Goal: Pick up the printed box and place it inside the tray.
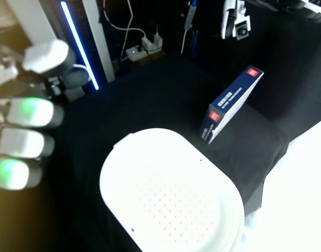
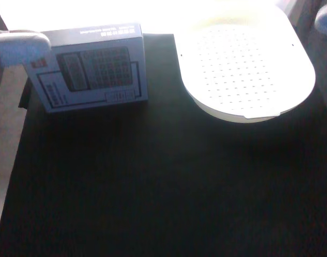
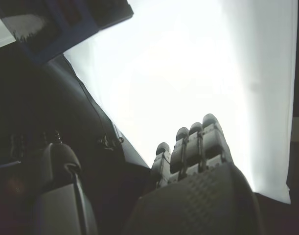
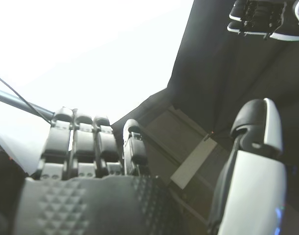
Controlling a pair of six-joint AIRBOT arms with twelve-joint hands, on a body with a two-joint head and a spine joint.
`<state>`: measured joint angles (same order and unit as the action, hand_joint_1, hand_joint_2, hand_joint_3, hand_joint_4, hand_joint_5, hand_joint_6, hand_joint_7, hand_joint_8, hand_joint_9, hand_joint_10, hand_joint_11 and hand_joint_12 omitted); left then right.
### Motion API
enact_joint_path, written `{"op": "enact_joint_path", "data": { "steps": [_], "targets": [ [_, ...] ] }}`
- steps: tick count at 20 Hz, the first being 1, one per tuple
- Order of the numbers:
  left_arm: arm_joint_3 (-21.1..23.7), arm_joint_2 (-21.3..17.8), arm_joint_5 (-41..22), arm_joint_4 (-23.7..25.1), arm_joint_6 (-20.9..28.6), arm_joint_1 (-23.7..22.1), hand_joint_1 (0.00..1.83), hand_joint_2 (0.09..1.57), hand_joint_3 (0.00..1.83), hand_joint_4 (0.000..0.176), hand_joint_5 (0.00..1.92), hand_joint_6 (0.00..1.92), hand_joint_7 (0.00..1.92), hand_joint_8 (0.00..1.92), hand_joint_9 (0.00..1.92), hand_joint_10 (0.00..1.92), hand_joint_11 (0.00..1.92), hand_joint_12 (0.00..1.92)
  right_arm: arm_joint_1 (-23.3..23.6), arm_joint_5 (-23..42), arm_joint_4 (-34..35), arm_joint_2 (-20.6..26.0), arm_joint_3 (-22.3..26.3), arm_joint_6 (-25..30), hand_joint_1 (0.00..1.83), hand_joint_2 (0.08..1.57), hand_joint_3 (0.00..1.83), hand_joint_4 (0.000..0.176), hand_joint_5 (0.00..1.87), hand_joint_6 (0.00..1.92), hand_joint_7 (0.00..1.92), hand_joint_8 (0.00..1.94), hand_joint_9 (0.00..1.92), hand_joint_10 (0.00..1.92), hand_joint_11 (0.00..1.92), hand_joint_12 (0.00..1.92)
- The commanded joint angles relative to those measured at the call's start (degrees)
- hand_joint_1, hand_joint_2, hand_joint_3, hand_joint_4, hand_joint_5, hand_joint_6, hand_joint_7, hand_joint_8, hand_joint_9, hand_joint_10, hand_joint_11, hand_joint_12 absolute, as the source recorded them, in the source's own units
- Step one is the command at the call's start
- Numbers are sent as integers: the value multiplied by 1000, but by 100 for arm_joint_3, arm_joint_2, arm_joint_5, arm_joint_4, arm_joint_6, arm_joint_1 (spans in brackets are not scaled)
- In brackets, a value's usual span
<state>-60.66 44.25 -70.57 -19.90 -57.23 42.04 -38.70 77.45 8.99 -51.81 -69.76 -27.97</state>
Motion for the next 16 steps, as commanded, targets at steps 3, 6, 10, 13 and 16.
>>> {"op": "enact_joint_path", "data": {
  "steps": [3,6,10,13,16],
  "targets": [
    [-188,92,-181,30,12,-242,241,463,915,0,0,0,142,38,163,39,2,282,85,618,114,23,-43,10,530,756,89,93,26,6,183,9,172,13,0,664],
    [-483,330,555,157,17,-603,272,719,486,0,0,0,133,3,149,8,0,670,85,618,90,18,-43,-22,595,774,62,143,89,5,223,4,205,8,0,680],
    [-930,669,1951,719,19,-1416,451,825,170,34,0,0,130,1,160,2,0,479,85,618,88,12,-43,-24,582,827,46,152,64,0,207,1,191,1,0,577],
    [-1267,943,3102,1187,18,-2002,438,771,55,21,0,0,182,4,215,12,0,736,95,619,73,7,-43,-24,591,847,41,155,64,3,187,1,179,3,0,494],
    [-1479,1108,3781,1391,17,-2168,474,701,9,20,0,0,200,2,233,5,0,697,125,619,51,-25,-42,-24,597,837,20,158,78,4,208,2,190,4,0,499]
  ]
}}
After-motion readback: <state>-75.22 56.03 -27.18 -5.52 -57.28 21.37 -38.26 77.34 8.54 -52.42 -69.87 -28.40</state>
